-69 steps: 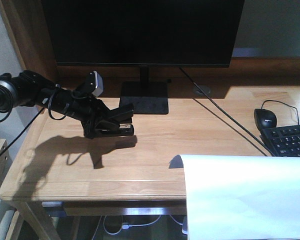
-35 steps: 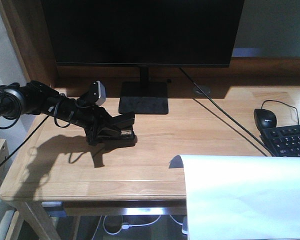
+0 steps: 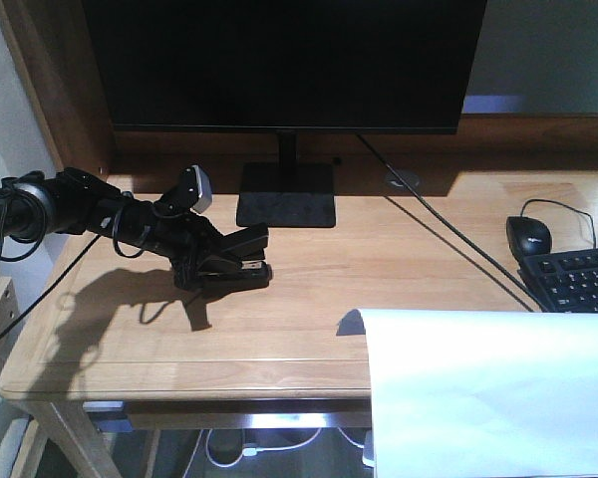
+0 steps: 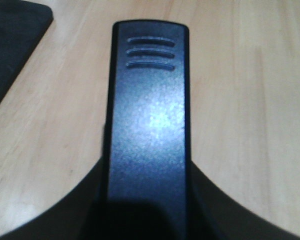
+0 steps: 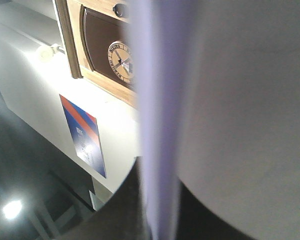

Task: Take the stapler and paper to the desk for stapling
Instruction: 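Lower the black stapler onto the desktop with the left gripper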

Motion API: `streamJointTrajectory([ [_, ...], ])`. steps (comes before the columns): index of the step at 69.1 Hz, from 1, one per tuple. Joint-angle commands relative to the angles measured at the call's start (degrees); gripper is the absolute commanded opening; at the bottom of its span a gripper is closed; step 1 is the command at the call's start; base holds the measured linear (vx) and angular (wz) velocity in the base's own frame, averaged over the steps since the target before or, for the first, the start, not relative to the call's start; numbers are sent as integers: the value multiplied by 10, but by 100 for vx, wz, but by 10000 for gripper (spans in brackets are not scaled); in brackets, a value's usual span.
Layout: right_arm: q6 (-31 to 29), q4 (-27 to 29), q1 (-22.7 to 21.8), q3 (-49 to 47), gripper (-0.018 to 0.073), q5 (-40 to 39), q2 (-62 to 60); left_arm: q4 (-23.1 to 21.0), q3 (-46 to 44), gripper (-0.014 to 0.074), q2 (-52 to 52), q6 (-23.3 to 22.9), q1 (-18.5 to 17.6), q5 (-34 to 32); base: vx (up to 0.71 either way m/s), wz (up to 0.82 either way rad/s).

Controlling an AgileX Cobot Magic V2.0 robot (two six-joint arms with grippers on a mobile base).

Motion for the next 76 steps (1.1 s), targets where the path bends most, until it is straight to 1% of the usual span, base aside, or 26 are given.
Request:
streamJointTrajectory([
  [1,-7,6,1,-16,-5,-32,5,-52,-17,309,-43,-14,-2,8,0,0],
  [3,-7,6,1,-16,-5,-32,5,-52,-17,345,-43,-21,-2,8,0,0],
  [11,-7,6,1,-16,-5,-32,5,-52,-17,445,-43,-22,-2,8,0,0],
  [17,-7,6,1,-16,-5,-32,5,-52,-17,494,-44,-22,-2,12,0,0],
  [22,-7,6,1,-16,-5,-32,5,-52,-17,511,-47,-22,-1,19,0,0],
  [27,-7,6,1,-16,-5,-32,5,-54,-17,505,-56,-23,-1,28,0,0],
  [30,-7,6,1,-16,-5,-32,5,-54,-17,494,-64,-31,-1,31,0,0],
  [35,-7,6,1,-16,-5,-32,5,-54,-17,465,-75,-51,-1,31,0,0],
  [42,-7,6,1,-16,-5,-32,5,-54,-17,386,-89,-65,-1,31,0,0],
  [48,-7,6,1,-16,-5,-32,5,-52,-17,295,-93,-65,-1,35,0,0],
  [54,-7,6,1,-16,-5,-32,5,-50,-17,168,-93,-65,-1,50,0,0],
  [57,-7,6,1,-16,-5,-32,5,-49,-17,120,-91,-65,-1,57,0,0],
  [64,-7,6,1,-16,-5,-32,5,-32,-17,1,-90,-65,-1,56,0,0],
  [71,-7,6,1,-16,-5,-32,5,-5,-17,-8,-90,-66,-1,53,0,0],
  [76,-7,6,1,-16,-5,-32,5,2,-17,-8,-90,-66,-1,53,0,0],
])
